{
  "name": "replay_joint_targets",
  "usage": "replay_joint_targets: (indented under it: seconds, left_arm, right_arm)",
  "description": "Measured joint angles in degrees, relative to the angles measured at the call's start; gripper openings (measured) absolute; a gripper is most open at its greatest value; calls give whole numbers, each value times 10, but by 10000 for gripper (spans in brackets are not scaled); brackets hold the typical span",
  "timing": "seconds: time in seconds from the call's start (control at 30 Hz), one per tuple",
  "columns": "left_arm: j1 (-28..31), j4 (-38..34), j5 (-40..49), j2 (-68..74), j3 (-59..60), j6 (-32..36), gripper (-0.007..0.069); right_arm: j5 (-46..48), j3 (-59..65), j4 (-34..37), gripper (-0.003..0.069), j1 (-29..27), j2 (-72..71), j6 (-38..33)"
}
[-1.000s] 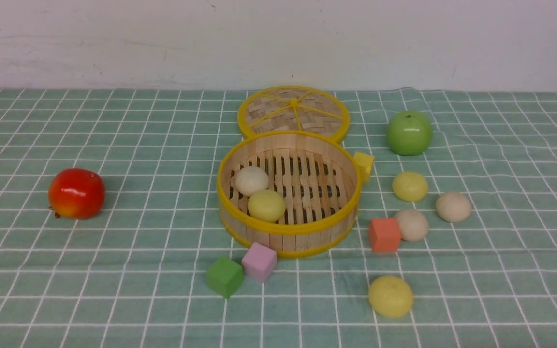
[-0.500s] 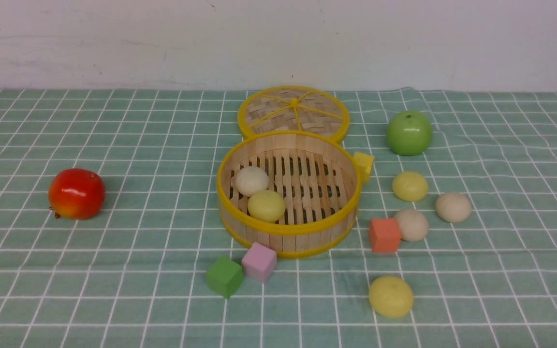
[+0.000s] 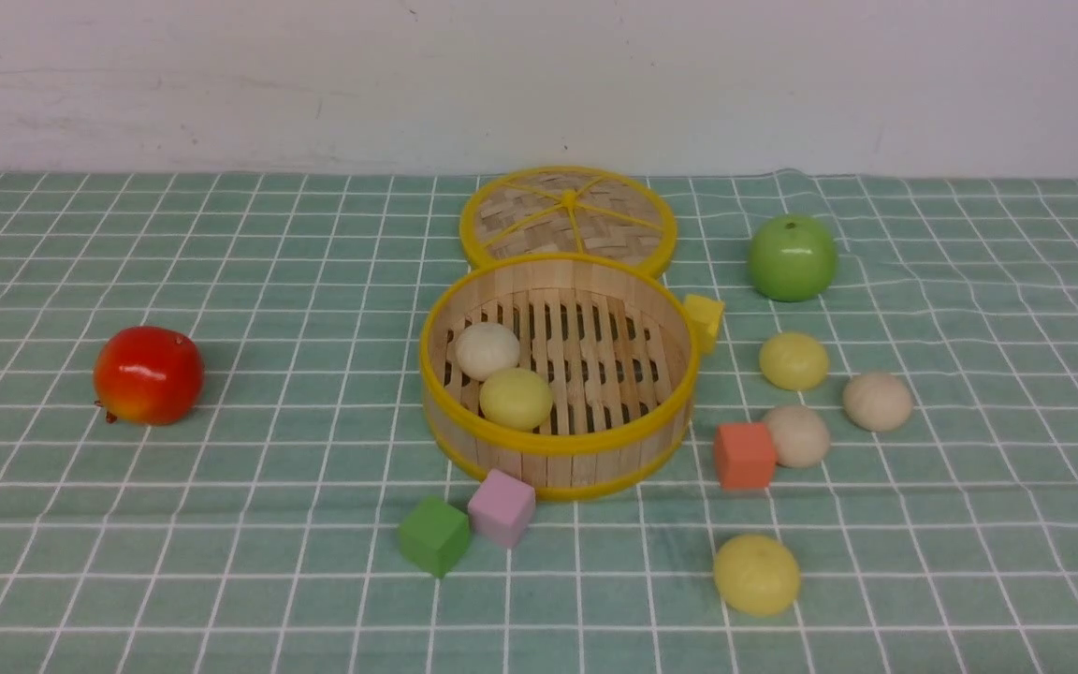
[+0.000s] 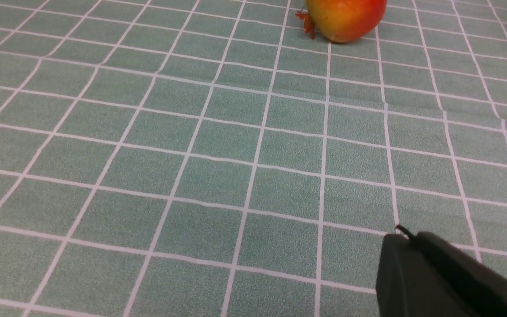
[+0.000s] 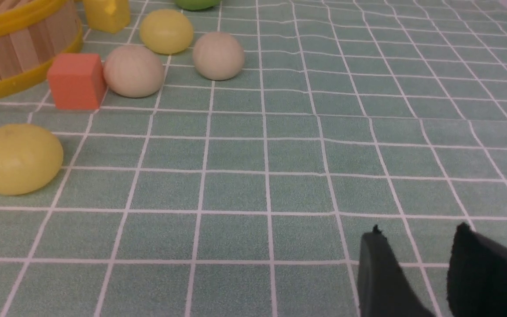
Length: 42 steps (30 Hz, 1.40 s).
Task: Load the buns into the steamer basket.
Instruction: Use the right arm to grab a steamed stuffed bun
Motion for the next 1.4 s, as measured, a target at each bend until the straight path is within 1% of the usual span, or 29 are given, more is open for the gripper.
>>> replay_joint_targets:
  seconds: [0.1,0.17,0.5,0.57,0.63,0.67,0.7,0.73,0.83,0.87,0.9,1.0,1.17,1.27,1.37,1.4]
  left_arm:
    - [0,0,0,0,0,0,11]
    - [0,0,0,0,0,0,16]
    - [0,0,0,0,0,0,20]
    - [0,0,0,0,0,0,20]
    - [0,0,0,0,0,0,20]
    - [0,0,0,0,0,0,21]
    - [0,0,0,0,0,0,21]
    - [0,0,0,0,0,0,22]
    - [0,0,0,0,0,0,24]
    - [0,0,0,0,0,0,27]
    - [0,0,0,0,0,0,27]
    - [0,0,0,0,0,0,31]
    - [0,0,0,0,0,0,38]
    - [0,0,0,0,0,0,39]
    - [0,0,0,0,0,0,39]
    - [0,0,0,0,0,0,39]
  right_arm:
    - [-26,3,-2,239,0,0,0]
    - [-69,5,-2,239,0,0,0]
    - [-324,5,-2,239,0,0,8]
    - [-356,5,-1,239,0,0,19]
    - [-360,5,9,239,0,0,55]
    - [-344,1,18,239,0,1,78]
    - [-344,-1,19,239,0,1,83]
    - [-311,-19,25,239,0,7,111]
    - [-242,-68,30,239,0,39,136]
    - [-203,-109,30,239,0,68,141]
    - [-193,-128,30,239,0,78,142]
    - [-89,-243,30,239,0,192,146]
    - [39,-346,29,239,0,340,146]
    - [69,-362,27,239,0,426,146]
    - [68,-362,33,239,0,498,146]
    - [68,-362,37,239,0,498,146]
